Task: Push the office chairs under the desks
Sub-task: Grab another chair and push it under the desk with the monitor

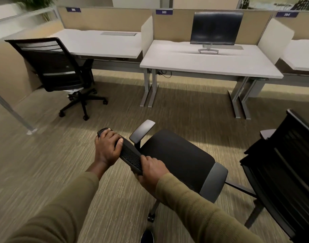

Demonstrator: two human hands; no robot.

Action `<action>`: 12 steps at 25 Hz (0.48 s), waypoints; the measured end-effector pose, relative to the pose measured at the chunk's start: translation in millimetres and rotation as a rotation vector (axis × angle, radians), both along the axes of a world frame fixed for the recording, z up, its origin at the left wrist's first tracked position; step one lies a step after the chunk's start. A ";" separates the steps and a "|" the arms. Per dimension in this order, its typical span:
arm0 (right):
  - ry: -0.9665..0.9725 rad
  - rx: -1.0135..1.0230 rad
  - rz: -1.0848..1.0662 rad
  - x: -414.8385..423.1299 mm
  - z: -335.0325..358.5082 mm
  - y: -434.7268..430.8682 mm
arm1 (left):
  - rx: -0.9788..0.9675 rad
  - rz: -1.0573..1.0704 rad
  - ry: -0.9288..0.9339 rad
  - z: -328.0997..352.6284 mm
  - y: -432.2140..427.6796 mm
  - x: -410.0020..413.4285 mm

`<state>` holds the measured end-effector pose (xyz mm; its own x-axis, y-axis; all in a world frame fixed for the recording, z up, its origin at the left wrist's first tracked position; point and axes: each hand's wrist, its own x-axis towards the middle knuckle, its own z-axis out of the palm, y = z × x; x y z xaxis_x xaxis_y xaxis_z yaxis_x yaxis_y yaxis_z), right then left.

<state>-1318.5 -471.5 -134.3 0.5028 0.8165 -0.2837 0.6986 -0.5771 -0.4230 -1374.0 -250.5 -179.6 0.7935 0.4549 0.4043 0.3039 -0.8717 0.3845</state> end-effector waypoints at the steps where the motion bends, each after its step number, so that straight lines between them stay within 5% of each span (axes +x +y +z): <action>1: -0.001 -0.004 0.001 12.6 1.3 7.6 | -0.001 0.008 0.005 0.0 7.3 11.3; 12: -0.203 -0.088 -0.070 169.4 2.6 35.7 | -0.016 0.039 0.283 4.4 36.7 152.4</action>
<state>-1149.1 -435.8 -131.7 0.6116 0.7541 -0.2393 0.7211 -0.6558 -0.2235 -1221.6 -213.8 -175.2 0.8553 0.4922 0.1617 0.4346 -0.8516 0.2931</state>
